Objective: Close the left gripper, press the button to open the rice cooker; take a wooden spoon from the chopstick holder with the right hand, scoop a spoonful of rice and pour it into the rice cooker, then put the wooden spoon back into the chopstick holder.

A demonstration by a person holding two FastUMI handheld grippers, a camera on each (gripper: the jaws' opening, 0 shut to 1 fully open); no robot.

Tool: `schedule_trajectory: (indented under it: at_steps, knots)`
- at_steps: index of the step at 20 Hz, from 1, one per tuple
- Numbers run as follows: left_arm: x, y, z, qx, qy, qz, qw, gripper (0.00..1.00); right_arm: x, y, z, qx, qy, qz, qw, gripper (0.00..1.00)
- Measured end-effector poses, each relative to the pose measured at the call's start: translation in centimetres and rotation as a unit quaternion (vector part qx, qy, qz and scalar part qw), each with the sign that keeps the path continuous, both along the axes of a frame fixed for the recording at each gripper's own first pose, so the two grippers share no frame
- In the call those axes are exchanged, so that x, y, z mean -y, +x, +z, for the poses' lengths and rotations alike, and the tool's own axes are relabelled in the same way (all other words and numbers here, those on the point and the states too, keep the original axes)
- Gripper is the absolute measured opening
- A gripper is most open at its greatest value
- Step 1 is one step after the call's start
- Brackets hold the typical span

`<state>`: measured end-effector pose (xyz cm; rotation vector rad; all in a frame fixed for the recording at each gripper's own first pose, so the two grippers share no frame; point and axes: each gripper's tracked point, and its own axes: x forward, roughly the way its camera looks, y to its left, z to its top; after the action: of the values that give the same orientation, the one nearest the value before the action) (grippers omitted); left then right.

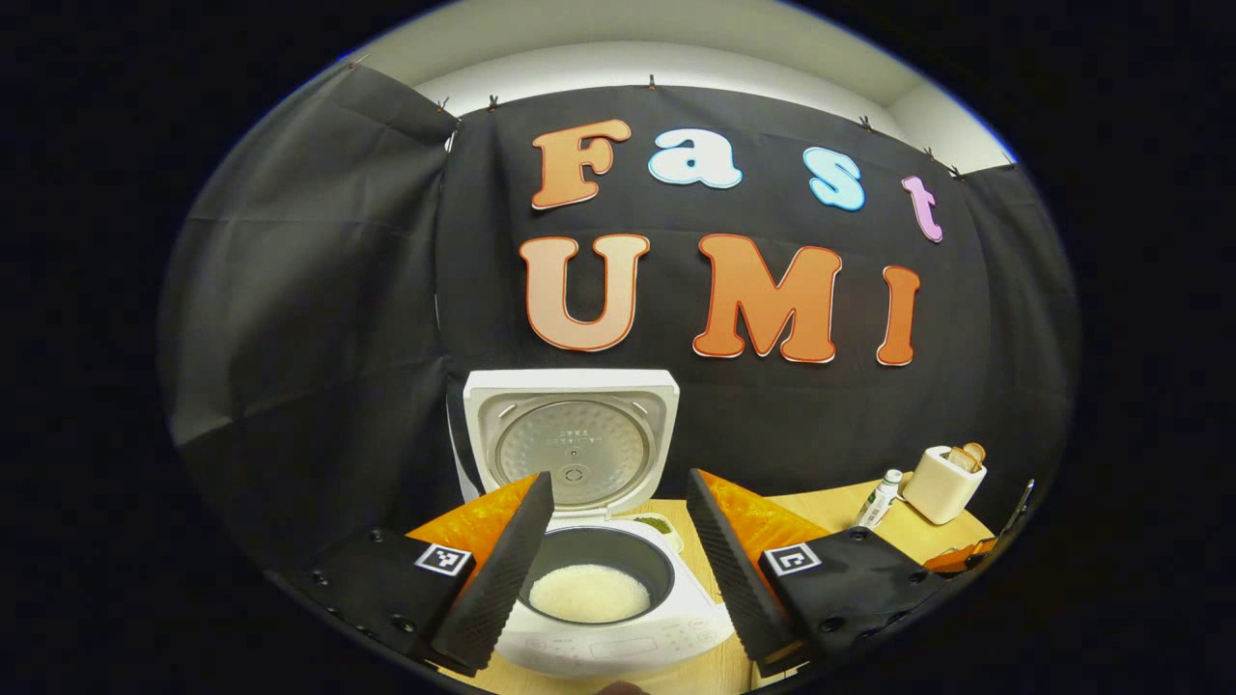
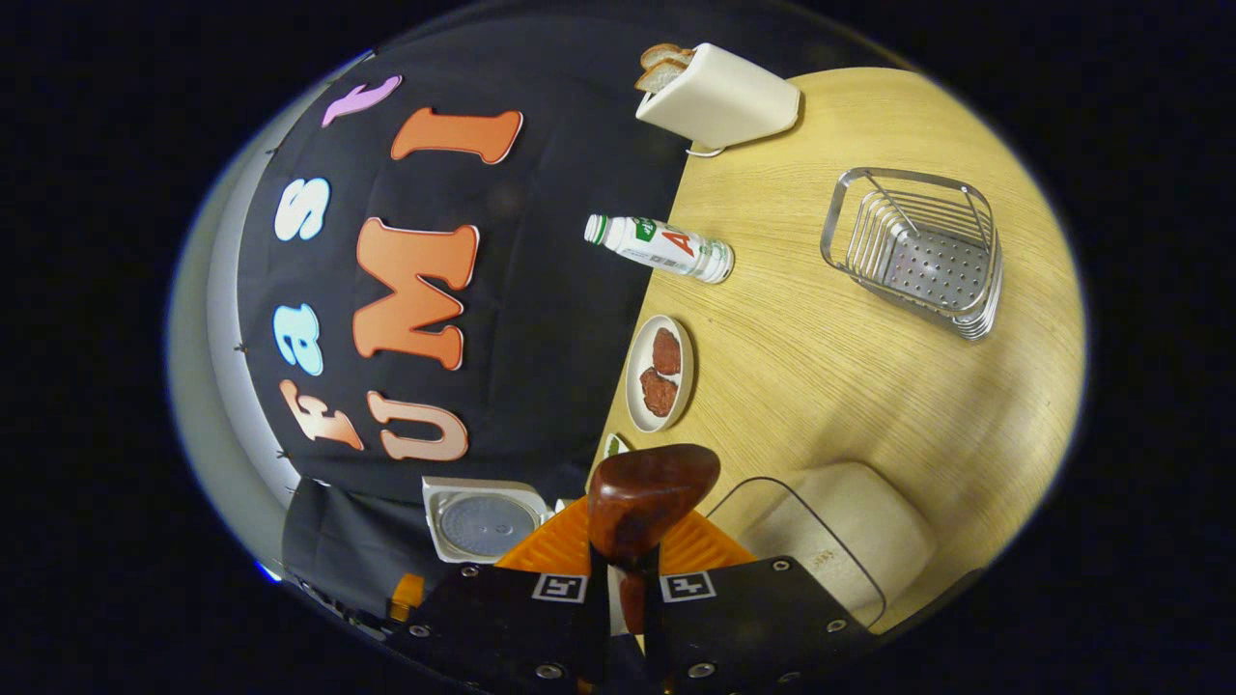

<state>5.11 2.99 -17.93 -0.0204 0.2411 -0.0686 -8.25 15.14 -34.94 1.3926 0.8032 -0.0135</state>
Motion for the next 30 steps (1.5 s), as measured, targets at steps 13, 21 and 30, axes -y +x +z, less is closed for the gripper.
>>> schedule_trajectory:
  at_steps: [13, 21, 30]
  knots:
    - [-6.1, -1.8, 0.2, 0.007, 0.012, 0.074, 0.997, 0.95, -7.7, 6.9, 6.1, 0.018, 0.110, 0.016, 0.994, 0.13]
    - [-10.0, -3.5, 2.0, 0.033, 0.050, 0.112, 0.992, 0.96, -16.3, 12.2, 9.7, 0.040, 0.147, 0.058, 0.987, 0.13]
    - [-13.5, -5.0, 0.1, 0.014, 0.054, 0.135, 0.989, 0.96, -24.7, 15.5, 8.9, 0.051, 0.087, 0.107, 0.989, 0.13]
